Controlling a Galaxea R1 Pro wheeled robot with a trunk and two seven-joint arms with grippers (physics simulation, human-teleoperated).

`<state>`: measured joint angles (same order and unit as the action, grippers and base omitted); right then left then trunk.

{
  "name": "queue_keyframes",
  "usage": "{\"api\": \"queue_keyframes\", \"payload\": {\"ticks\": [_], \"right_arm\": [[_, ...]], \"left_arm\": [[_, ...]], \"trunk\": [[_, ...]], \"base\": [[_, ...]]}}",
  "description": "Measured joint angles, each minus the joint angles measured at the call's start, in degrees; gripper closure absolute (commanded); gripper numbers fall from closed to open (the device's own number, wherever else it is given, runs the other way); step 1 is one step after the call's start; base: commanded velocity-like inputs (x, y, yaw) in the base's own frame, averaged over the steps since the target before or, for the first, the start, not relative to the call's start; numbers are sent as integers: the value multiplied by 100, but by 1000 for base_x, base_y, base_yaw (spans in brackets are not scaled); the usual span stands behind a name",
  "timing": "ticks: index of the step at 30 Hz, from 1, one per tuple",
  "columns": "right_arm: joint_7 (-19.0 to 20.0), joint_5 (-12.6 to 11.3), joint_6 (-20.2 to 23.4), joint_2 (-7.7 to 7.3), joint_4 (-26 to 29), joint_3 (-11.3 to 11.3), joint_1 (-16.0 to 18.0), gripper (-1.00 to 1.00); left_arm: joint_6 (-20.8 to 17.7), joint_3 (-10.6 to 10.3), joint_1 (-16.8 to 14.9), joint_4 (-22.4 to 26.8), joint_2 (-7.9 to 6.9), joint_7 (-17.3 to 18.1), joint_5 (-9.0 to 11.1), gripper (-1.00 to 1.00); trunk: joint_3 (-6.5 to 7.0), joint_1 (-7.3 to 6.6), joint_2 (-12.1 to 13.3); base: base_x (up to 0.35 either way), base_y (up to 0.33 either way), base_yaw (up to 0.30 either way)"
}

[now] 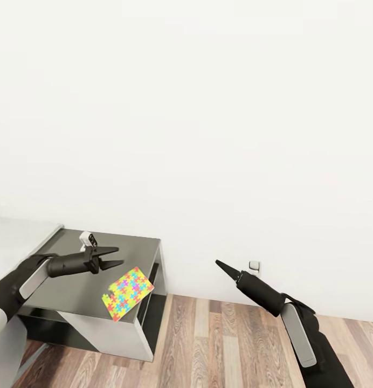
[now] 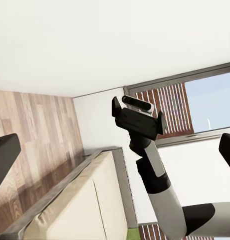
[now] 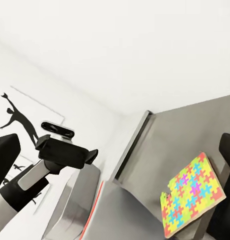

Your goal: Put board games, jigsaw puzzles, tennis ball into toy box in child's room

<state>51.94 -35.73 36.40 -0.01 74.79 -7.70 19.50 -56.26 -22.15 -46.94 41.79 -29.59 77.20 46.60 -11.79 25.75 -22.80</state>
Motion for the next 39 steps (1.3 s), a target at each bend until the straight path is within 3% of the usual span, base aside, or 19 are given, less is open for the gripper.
{"api": "queue_keyframes", "payload": {"ticks": [26,30,34,39], "right_arm": [[-124,18,39,-15,-39,0,5,-100],[-647,87,76,-49,-485,-7,20,-100],[-1230,116,80,-13,-1310,0,276,-100],[-1643,143,73,6,-2209,276,714,-100]], "left_arm": [[1,-10,1,-1,3,-1,9,-100],[1,-6,1,-1,3,2,9,-100],[1,-15,6,-1,3,3,9,-100],[1,-3,8,-1,3,3,9,-100]], "trunk": [[0,0,0],[0,0,0],[0,0,1],[0,0,0]], "base": [[0,15,0],[0,0,0],[0,0,0],[0,0,0]]}}
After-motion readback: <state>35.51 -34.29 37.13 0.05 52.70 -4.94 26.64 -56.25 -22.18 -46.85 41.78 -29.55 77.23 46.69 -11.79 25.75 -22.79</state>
